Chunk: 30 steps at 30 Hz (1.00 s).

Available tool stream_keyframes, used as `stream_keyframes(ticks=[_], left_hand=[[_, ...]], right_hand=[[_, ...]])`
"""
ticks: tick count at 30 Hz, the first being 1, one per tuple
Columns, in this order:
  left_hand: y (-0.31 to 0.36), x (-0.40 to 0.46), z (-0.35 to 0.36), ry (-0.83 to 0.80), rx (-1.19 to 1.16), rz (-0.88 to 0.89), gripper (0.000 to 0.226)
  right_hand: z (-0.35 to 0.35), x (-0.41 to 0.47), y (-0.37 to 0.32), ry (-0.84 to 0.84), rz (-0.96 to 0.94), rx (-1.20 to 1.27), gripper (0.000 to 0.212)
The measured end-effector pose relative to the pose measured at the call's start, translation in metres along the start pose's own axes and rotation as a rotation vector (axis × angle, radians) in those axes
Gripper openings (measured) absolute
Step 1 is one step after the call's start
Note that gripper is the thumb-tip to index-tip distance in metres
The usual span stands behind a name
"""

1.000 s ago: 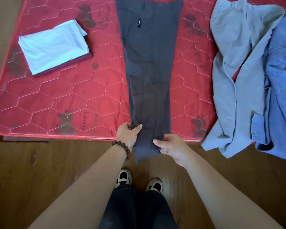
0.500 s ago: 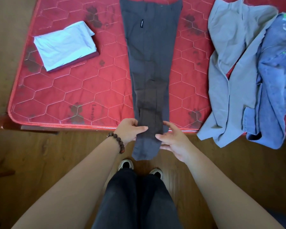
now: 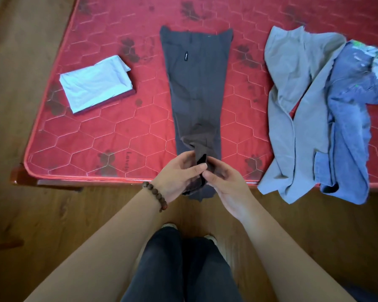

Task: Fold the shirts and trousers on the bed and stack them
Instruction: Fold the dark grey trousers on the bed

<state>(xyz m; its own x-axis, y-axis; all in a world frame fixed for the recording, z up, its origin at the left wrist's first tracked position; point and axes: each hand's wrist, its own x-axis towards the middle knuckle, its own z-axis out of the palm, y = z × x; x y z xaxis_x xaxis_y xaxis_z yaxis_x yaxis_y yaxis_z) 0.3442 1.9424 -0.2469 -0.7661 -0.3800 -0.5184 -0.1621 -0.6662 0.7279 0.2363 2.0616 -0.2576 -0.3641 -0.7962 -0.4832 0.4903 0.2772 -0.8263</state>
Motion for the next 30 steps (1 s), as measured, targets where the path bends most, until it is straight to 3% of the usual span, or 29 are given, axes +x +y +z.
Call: stream_keyframes(ticks=[5, 9, 13, 16, 21, 25, 27, 30], left_hand=[[-0.001, 0.004, 0.004, 0.242, 0.307, 0.074, 0.018], [0.0, 0.0, 0.014, 0.273, 0.49, 0.157, 0.02], [0.001, -0.007, 0.016, 0.432, 0.788, 0.318, 0.016], [0.001, -0.012, 0.013, 0.514, 0.871, 0.35, 0.019], [0.006, -0.026, 0.014, 0.643, 0.922, 0.367, 0.024], [-0.001, -0.037, 0.011, 0.552, 1.268, 0.245, 0.043], [-0.003, -0.042, 0.008, 0.487, 1.311, 0.198, 0.054], [-0.001, -0.054, 0.008, 0.382, 1.259, 0.35, 0.062]], right_hand=[[0.008, -0.004, -0.001, 0.086, -0.138, -0.36, 0.05], [0.018, -0.003, 0.005, 0.095, -0.232, -0.565, 0.057], [0.016, -0.005, 0.007, 0.305, -0.28, -0.638, 0.041], [0.013, -0.011, 0.004, 0.371, -0.322, -0.687, 0.028], [0.003, -0.021, -0.008, 0.518, -0.333, -0.77, 0.044], [-0.004, -0.033, -0.023, 0.574, -0.326, -0.746, 0.049], [-0.01, -0.04, -0.026, 0.566, -0.359, -0.84, 0.048], [-0.019, -0.051, -0.029, 0.475, -0.435, -1.126, 0.047]])
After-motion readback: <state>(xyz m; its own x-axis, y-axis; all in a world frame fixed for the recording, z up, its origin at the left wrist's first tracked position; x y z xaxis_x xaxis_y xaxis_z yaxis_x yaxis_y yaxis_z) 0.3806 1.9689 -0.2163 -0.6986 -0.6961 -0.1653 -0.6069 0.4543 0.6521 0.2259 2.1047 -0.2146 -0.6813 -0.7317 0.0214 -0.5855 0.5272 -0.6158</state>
